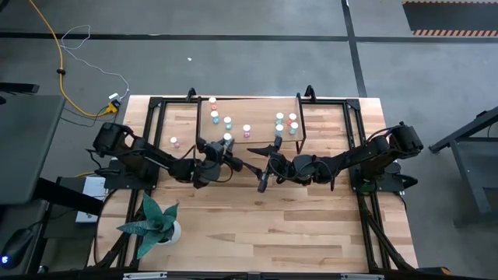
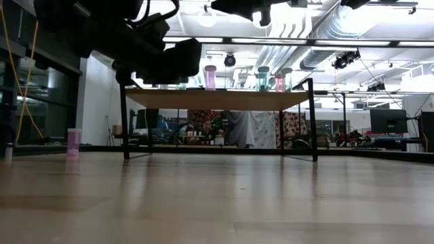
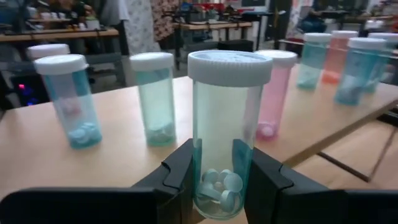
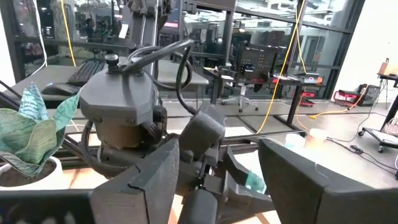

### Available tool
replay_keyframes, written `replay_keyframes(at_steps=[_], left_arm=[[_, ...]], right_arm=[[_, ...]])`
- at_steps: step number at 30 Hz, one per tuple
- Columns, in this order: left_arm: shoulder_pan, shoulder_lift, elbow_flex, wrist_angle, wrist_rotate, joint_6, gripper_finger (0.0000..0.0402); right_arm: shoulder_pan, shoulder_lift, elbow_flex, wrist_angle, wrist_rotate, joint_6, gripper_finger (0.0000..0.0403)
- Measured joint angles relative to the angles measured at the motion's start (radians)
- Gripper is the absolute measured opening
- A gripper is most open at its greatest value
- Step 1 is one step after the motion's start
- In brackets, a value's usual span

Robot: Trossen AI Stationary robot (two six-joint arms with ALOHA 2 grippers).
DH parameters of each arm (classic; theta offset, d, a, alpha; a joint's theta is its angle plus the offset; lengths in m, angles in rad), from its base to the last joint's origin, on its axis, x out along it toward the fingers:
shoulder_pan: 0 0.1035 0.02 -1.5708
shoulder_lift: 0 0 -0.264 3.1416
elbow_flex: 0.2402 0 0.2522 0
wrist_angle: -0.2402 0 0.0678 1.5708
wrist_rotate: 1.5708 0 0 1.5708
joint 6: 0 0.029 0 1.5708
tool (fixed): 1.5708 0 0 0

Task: Pick and place medicine bottles onto shelf by color
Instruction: Put the green pill bottle on the shelf

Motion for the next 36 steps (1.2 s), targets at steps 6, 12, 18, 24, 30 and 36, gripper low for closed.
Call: replay_keyframes(at_steps=[6, 12, 18, 24, 30, 36], left_arm=[[0.003, 0.005, 0.000, 0.002, -0.015, -0.007, 0.0090], [0.006, 0.005, 0.000, 0.003, 0.008, -0.006, 0.0090], [0.026, 0.005, 0.000, 0.002, 0.011, 0.001, 0.0101], [0.041, 0.004, 0.000, -0.004, 0.018, 0.001, 0.0124], [0.045, 0.004, 0.000, -0.004, 0.018, 0.008, 0.0149], [0.044, 0.004, 0.000, -0.004, 0.018, 0.009, 0.0173]], right_arm=[[0.000, 0.000, 0.000, 0.000, 0.000, 0.000, 0.0211], [0.000, 0.000, 0.000, 0.001, 0.000, 0.004, 0.0211], [0.000, 0.000, 0.000, 0.001, 0.000, 0.004, 0.0211], [0.000, 0.000, 0.000, 0.001, 0.000, 0.004, 0.0211], [0.000, 0.000, 0.000, 0.001, 0.000, 0.004, 0.0211], [0.000, 0.000, 0.000, 0.001, 0.000, 0.005, 0.0211]])
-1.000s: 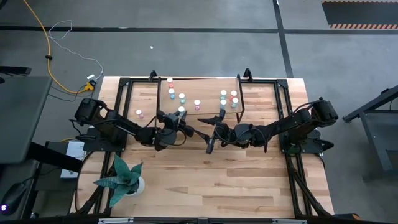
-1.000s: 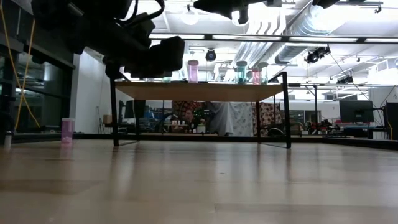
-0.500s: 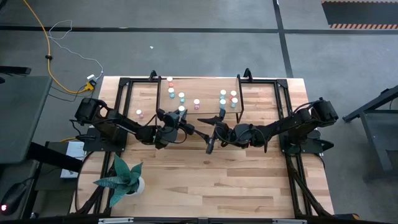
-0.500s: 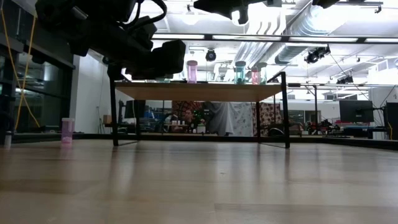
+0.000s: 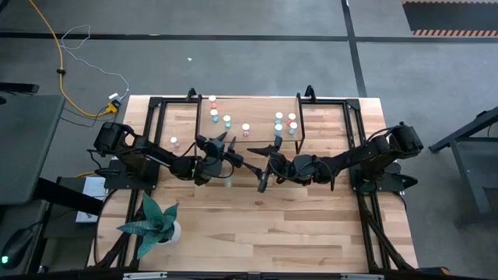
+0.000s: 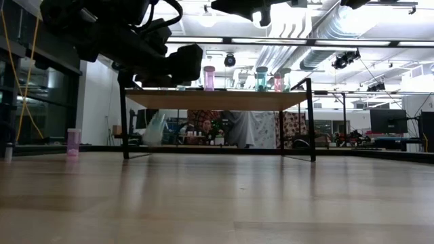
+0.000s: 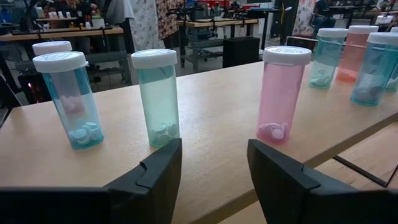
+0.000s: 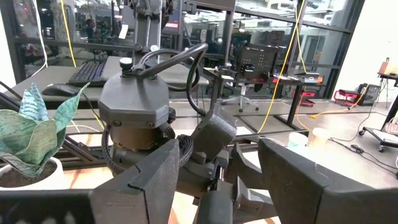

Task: Pick and place medicine bottles onto shelf by color
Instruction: Put the green pill bottle on the shelf

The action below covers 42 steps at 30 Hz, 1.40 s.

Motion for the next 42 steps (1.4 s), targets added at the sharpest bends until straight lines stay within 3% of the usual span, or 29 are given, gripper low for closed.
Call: replay_keyframes(at_steps=[9, 17, 21, 25, 29, 34, 38, 42], left_arm=[[-0.033, -0.001, 0.000, 0.015, 0.000, 0.023, 0.0189], [-0.099, -0.002, 0.000, 0.142, 0.000, 0.194, 0.0189], [-0.165, -0.044, 0.000, 0.142, 0.054, 0.342, 0.0189], [-0.247, -0.138, -0.001, 0.083, 0.124, 0.449, 0.0189], [-0.334, -0.285, 0.000, -0.152, 0.209, 0.422, 0.0189], [-0.376, -0.480, 0.000, -0.542, 0.404, 0.226, 0.0188], [-0.336, -0.556, 0.000, -0.694, 0.685, 0.161, 0.0188], [-0.263, -0.542, 0.020, -0.818, 0.988, 0.160, 0.0188]], right_arm=[[0.000, 0.000, 0.000, 0.000, 0.000, 0.000, 0.0211], [0.000, 0.000, 0.000, 0.000, 0.000, 0.000, 0.0211], [0.000, 0.000, 0.000, 0.011, 0.000, -0.004, 0.0211], [0.005, 0.000, 0.000, 0.023, 0.001, 0.000, 0.0211], [0.032, -0.023, 0.000, 0.004, 0.000, -0.016, 0.0211], [0.081, -0.085, 0.000, -0.054, 0.001, -0.066, 0.0211], [0.118, -0.133, 0.000, -0.117, 0.000, -0.086, 0.0211], [0.134, -0.156, 0.000, -0.159, 0.001, -0.089, 0.0211]])
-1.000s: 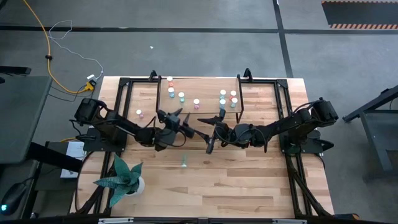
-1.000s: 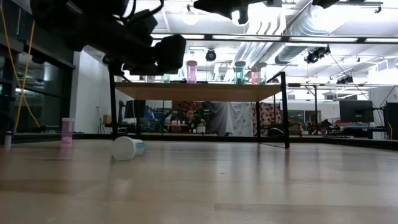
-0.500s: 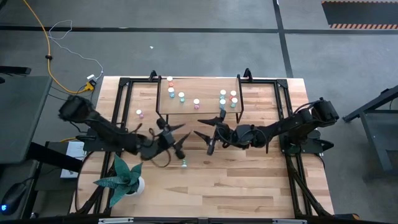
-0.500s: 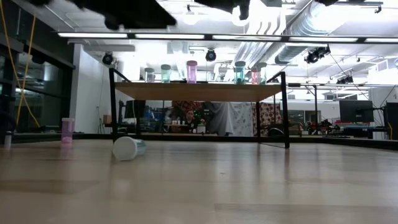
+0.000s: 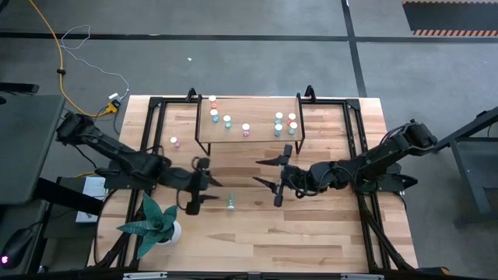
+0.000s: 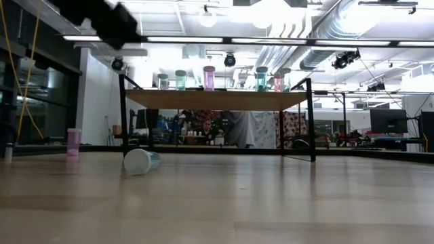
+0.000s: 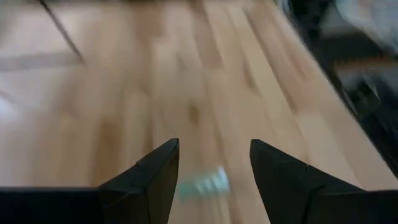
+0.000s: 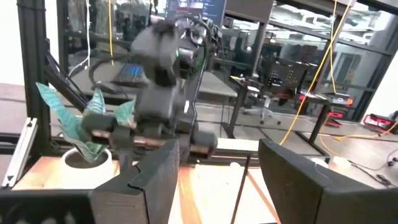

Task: Pick and place medicine bottles onto shelf by color
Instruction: Put the green pill bottle on the shelf

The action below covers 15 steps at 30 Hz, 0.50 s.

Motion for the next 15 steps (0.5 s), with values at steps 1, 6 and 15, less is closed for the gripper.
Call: replay_keyframes(at_steps=[1, 6, 15], left_arm=[[0.016, 0.018, 0.014, -0.051, 0.051, 0.002, 0.0188], [0.050, 0.173, 0.101, -0.274, 0.130, 0.154, 0.0188], [0.028, 0.452, 0.222, -0.292, 0.092, 0.559, 0.0188]], right_arm=[[0.000, 0.000, 0.000, 0.001, 0.000, 0.000, 0.0211], [-0.009, 0.000, 0.000, -0.019, -0.001, 0.000, 0.0211], [-0.016, 0.000, 0.000, -0.058, 0.000, 0.010, 0.0211]])
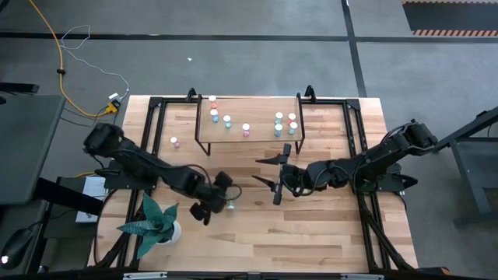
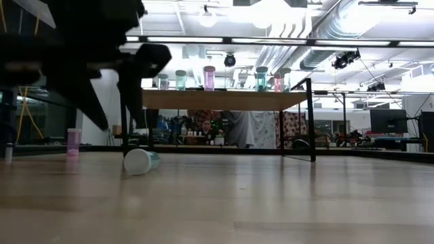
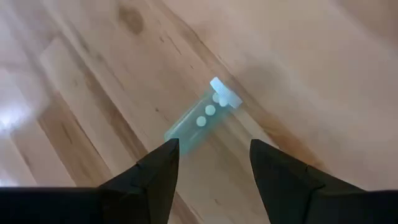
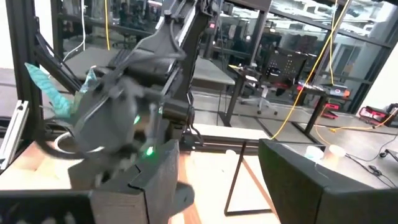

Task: Pick and place medicine bottles onto shelf by color
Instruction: Put the green pill bottle on the shelf

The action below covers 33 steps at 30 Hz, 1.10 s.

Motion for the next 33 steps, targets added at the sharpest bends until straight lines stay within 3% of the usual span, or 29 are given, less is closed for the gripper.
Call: replay_keyframes(at_steps=[7, 17, 23, 33], left_arm=[[-0.035, 0.154, 0.096, -0.018, -0.104, 0.174, 0.0204], [-0.044, 0.298, 0.187, -0.036, -0.113, 0.357, 0.0229], [-0.044, 0.312, 0.188, -0.029, -0.087, 0.426, 0.0229], [-0.039, 0.312, 0.186, -0.028, -0.021, 0.512, 0.0172]], right_arm=[[0.000, 0.000, 0.000, -0.010, 0.000, 0.000, 0.0211], [0.000, 0.000, 0.000, -0.010, -0.001, 0.003, 0.0211], [0.000, 0.000, 0.000, -0.012, 0.000, 0.003, 0.0211], [0.000, 0.000, 0.000, -0.012, 0.000, 0.011, 0.0211]])
